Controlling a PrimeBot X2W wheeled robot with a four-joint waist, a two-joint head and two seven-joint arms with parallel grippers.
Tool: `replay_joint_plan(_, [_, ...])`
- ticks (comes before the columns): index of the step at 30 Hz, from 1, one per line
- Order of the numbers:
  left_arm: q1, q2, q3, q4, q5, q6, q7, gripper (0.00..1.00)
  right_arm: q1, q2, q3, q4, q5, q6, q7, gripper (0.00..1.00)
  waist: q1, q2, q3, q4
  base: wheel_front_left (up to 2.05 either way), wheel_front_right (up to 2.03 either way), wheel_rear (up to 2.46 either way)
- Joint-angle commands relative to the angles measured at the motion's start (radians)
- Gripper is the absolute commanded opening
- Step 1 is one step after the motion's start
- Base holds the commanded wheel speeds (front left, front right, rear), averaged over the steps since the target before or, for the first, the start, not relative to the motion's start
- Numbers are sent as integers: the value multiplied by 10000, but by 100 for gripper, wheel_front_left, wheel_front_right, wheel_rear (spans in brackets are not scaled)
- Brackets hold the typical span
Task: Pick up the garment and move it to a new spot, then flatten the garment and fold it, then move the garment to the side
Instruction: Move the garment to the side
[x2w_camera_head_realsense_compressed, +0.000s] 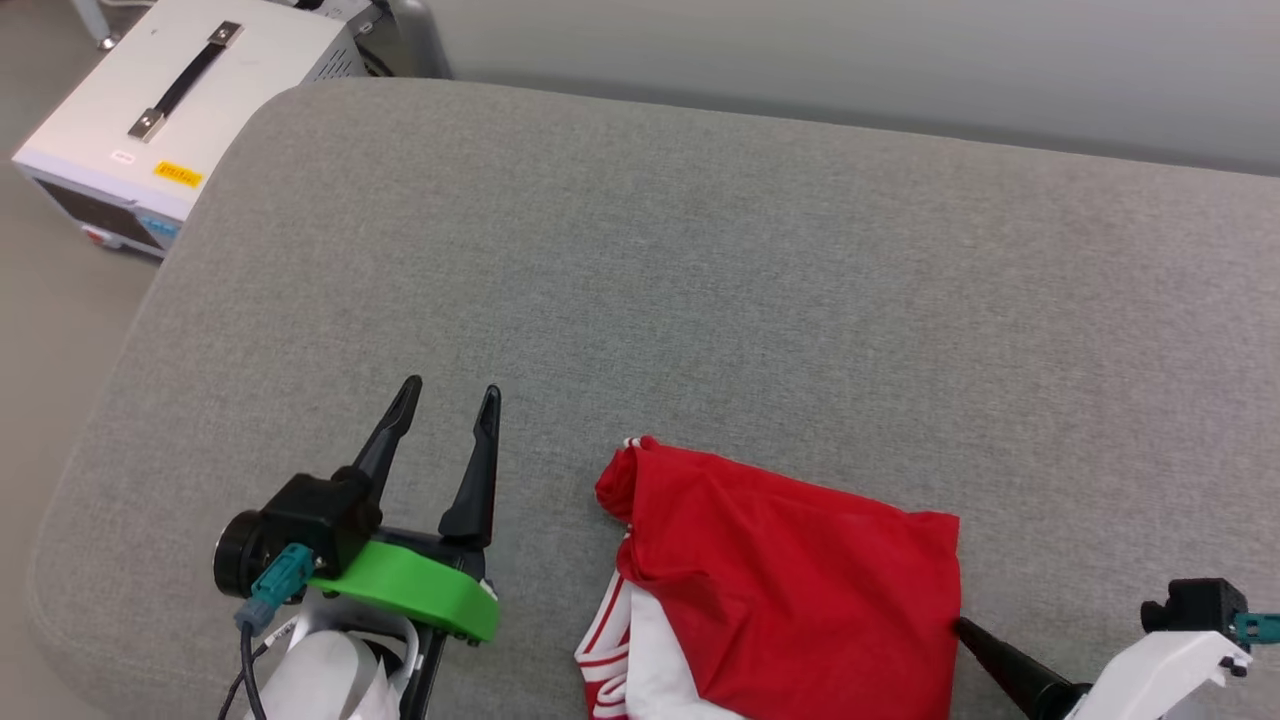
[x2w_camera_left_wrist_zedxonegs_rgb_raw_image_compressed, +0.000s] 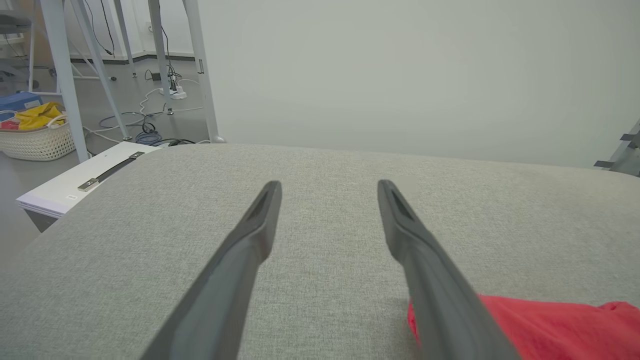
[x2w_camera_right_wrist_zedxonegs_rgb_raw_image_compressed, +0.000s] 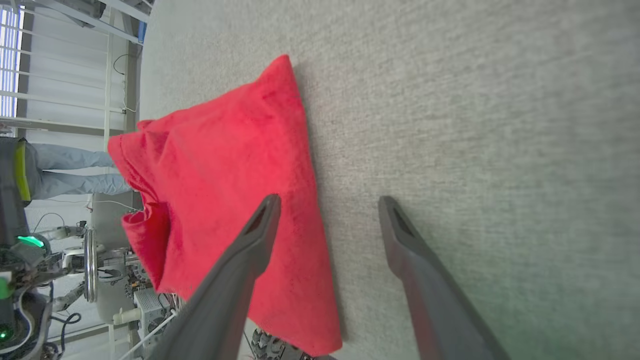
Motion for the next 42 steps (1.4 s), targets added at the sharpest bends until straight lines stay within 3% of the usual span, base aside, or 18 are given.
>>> replay_joint_plan(1, [-162,-134,90,28,122,-105,-57,100,-202,-23,136,162,107,-4,178,100,0,0,519,551,0,0,0])
replay_joint_plan(9, [-237,-571,612,205,509,-577,-58,100,-408,-22,723,1201,618,-4,1296,100,0,0,794,902,0,0,0])
replay_joint_plan(10, [-227,-618,686,232,562,-629,-58,100,-430,-22,778,1253,602,-4,1365,47,0,0,792,907,0,0,0])
replay_joint_plan(11, [-217,-657,739,252,605,-669,-58,100,-461,-22,811,1252,594,-4,1367,15,0,0,784,908,0,0,0])
replay_joint_plan(12, [-198,-704,802,280,659,-714,-58,100,-507,-22,858,1223,618,-4,1346,0,0,0,759,901,0,0,0])
replay_joint_plan(18, [25,-852,1023,457,941,-909,-58,100,-696,-22,1096,759,427,-4,1242,0,0,0,250,633,0,0,0])
replay_joint_plan(23, [326,-796,1090,485,1151,-1002,-58,100,-896,-267,1292,-103,-529,-4,1159,0,0,0,-319,29,0,0,0])
replay_joint_plan(33, [683,-699,1206,73,1333,-1008,-58,100,-1201,-1586,1507,-1308,-2466,-4,1796,0,0,0,-516,-2336,0,0,0])
replay_joint_plan(42, [420,-346,1243,-479,1494,-1067,-14,100,-2332,-2240,1852,-1465,-3543,-4,1979,0,0,0,502,-4668,0,0,0])
